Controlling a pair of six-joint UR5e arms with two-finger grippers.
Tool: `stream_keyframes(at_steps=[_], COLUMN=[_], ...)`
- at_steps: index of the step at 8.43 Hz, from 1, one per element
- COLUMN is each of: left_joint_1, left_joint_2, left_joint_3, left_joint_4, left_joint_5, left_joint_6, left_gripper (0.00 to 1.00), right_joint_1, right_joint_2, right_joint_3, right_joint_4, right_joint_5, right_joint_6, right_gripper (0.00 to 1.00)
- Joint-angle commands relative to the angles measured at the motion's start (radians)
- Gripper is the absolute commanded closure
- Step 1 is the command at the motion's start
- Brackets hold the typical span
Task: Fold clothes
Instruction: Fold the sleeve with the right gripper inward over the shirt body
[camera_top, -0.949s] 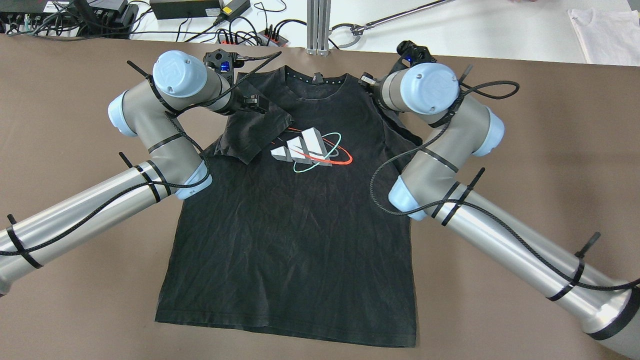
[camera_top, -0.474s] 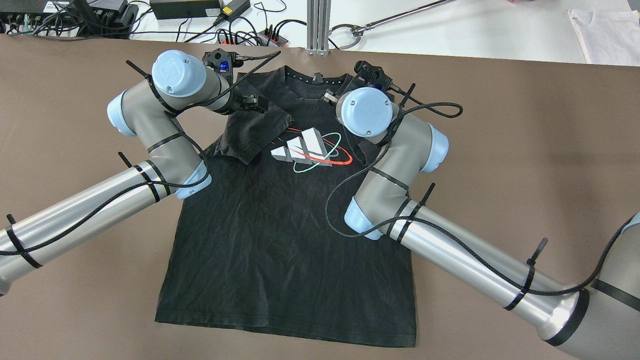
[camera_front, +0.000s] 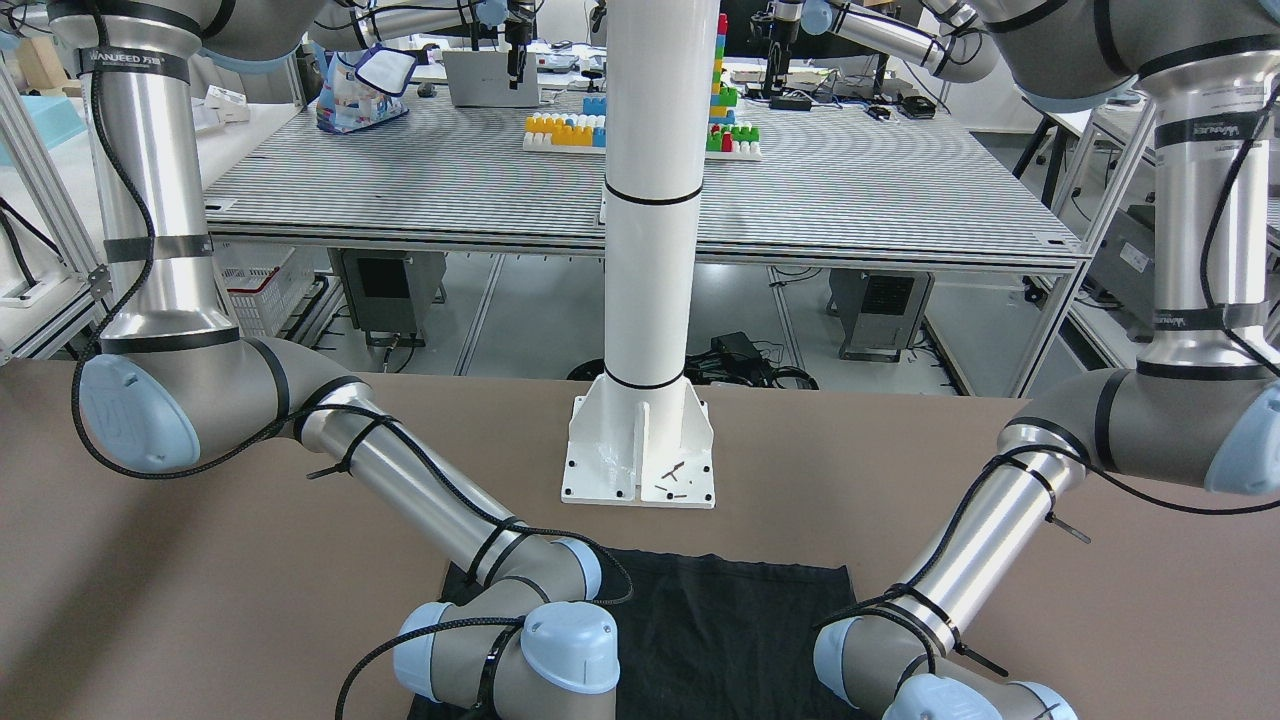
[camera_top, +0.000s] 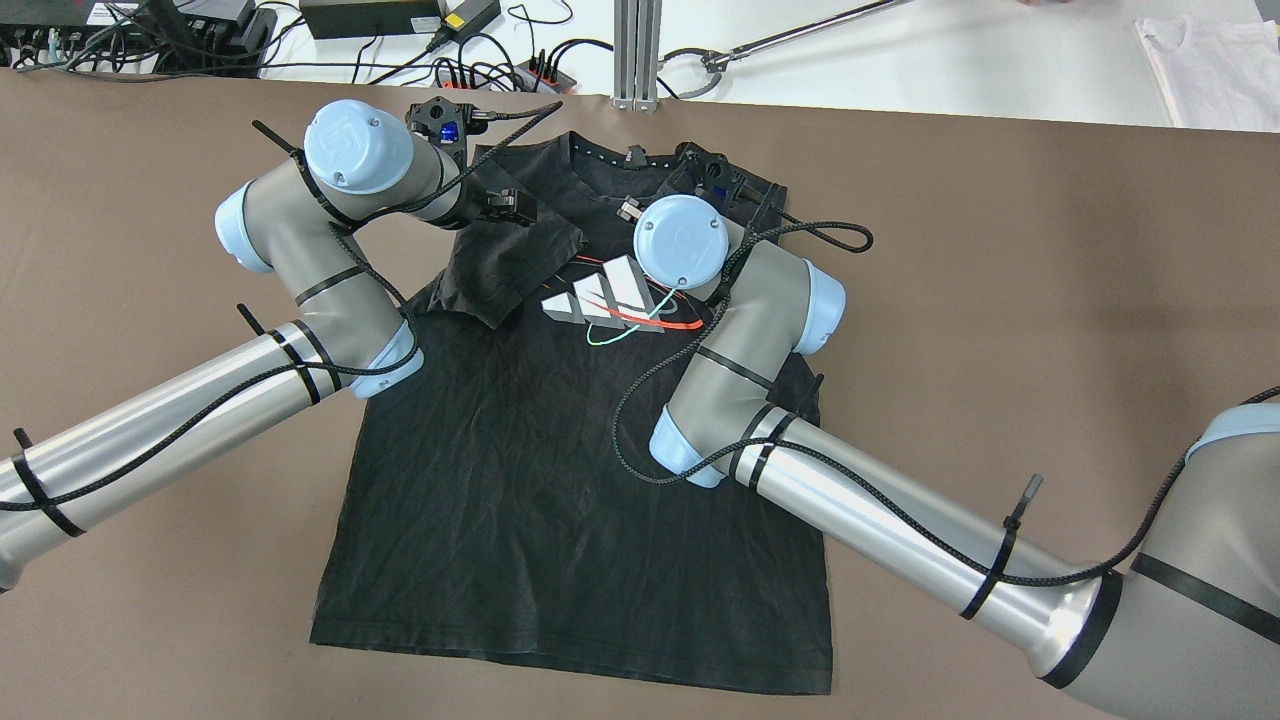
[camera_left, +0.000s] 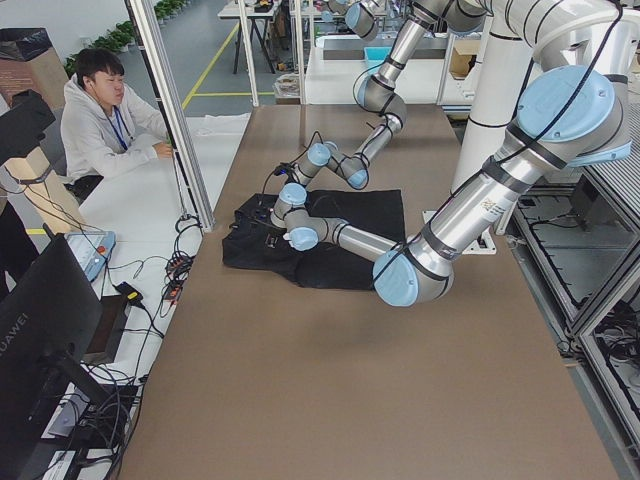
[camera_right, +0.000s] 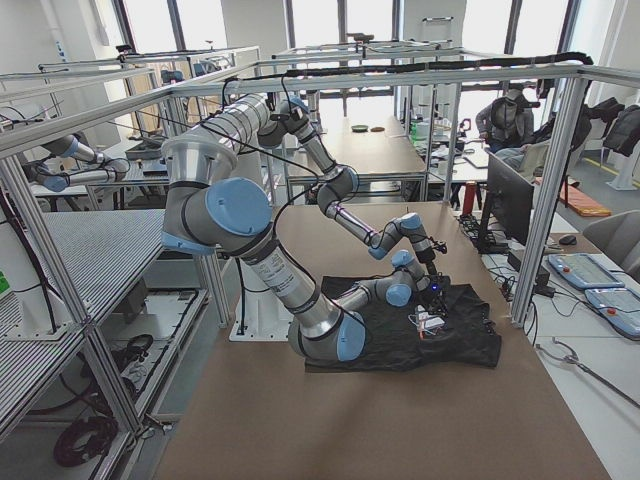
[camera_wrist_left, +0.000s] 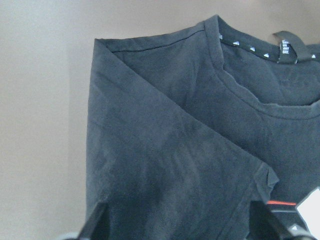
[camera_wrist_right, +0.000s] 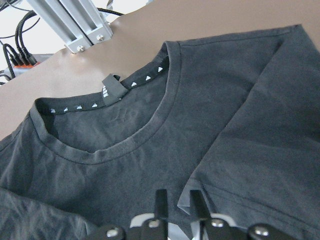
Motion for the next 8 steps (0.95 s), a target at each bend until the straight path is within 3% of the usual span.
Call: stream_keyframes(at_steps=[1, 3, 5, 8], left_joint_1=[-0.026, -0.032, -0.013, 0.099], left_joint_2=[-0.008, 0.045, 0.171, 0.450], left_joint_3=[-0.012, -0.124, -0.297, -0.616], left_joint_4=[0.000, 0.011, 0.011, 0.003], left_joint_5=[-0.072, -0.090, -0.085, 0.015], left_joint_6=[-0.001, -0.051, -0.158, -0.347], left_gripper=[0.00, 0.00, 0.00, 0.00], right_joint_1=[0.000, 0.000, -0.003, -0.178], right_joint_2=[-0.098, -0.245, -0.473, -0.684], right_joint_3=[0.160, 0.338, 0.610, 0.878], right_joint_4=[0.000, 0.001, 0.000, 0.014], right_joint_5=[0.030, 0.056, 0.154, 0.172], right_joint_6=[-0.165, -0.258, -0.260, -0.181], right_gripper=[0.06, 0.06, 0.06, 0.06])
